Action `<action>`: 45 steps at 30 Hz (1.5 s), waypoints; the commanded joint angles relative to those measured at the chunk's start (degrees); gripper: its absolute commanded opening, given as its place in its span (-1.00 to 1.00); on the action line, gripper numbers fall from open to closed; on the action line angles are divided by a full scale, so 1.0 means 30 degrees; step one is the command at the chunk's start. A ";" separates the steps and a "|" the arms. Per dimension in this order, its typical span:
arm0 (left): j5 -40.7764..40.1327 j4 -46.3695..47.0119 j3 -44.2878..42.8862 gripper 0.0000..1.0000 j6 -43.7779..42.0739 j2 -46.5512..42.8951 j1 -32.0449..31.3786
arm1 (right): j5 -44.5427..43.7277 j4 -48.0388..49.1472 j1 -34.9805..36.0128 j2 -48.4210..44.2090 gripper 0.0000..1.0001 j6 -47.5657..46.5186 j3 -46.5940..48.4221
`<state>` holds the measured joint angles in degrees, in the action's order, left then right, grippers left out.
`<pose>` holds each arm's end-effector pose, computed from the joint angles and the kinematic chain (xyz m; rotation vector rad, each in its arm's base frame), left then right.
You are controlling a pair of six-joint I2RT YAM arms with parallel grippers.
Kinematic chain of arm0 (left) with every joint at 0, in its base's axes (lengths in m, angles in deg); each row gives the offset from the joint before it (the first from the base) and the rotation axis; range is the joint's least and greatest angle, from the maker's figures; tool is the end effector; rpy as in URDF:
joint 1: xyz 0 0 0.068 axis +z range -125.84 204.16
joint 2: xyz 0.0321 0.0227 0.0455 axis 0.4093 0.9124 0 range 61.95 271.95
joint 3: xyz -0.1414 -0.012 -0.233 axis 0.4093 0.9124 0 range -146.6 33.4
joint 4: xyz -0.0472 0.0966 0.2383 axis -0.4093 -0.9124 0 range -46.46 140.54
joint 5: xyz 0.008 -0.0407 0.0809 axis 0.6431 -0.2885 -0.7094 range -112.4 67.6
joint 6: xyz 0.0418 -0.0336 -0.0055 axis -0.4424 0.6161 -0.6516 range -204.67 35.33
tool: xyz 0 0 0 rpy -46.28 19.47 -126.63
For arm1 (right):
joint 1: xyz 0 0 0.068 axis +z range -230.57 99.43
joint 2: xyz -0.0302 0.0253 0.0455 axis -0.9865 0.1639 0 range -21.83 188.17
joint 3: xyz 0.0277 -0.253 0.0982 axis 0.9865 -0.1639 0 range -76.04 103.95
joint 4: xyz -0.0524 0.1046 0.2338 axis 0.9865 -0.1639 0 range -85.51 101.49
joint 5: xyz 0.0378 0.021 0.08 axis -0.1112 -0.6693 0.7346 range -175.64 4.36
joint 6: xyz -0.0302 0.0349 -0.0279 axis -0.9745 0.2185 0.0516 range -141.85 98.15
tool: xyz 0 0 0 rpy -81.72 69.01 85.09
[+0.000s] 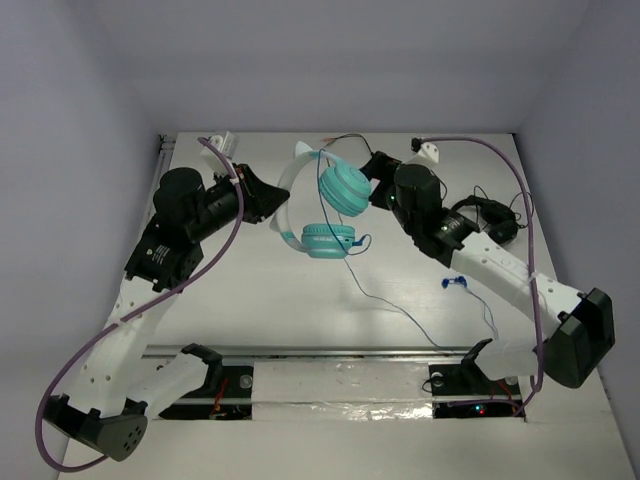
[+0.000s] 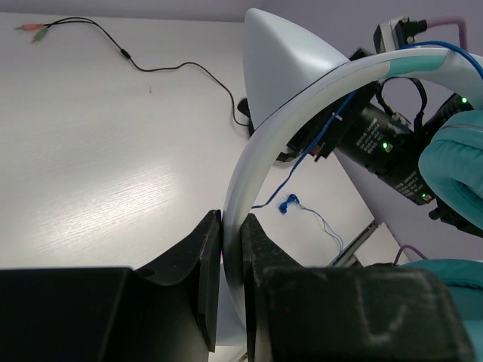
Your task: Wrap the headphones
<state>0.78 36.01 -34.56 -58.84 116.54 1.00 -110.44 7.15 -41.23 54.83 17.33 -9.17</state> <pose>0.1767 -0.0908 0.4416 0.2924 1.6532 -0.9759 0.2522 0.1875 0.3619 0.3072 1.8069 0.5835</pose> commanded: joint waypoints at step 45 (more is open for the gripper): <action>-0.7867 0.2438 -0.1695 -1.00 0.3432 0.2048 -0.0045 | 1.1606 0.5523 0.2587 -0.6128 -1.00 -0.0257 -1.3417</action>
<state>-15.05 34.92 -41.05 -53.12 123.29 0.96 -74.35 26.78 -36.23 39.01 16.15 -52.14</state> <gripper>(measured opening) 0.087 0.012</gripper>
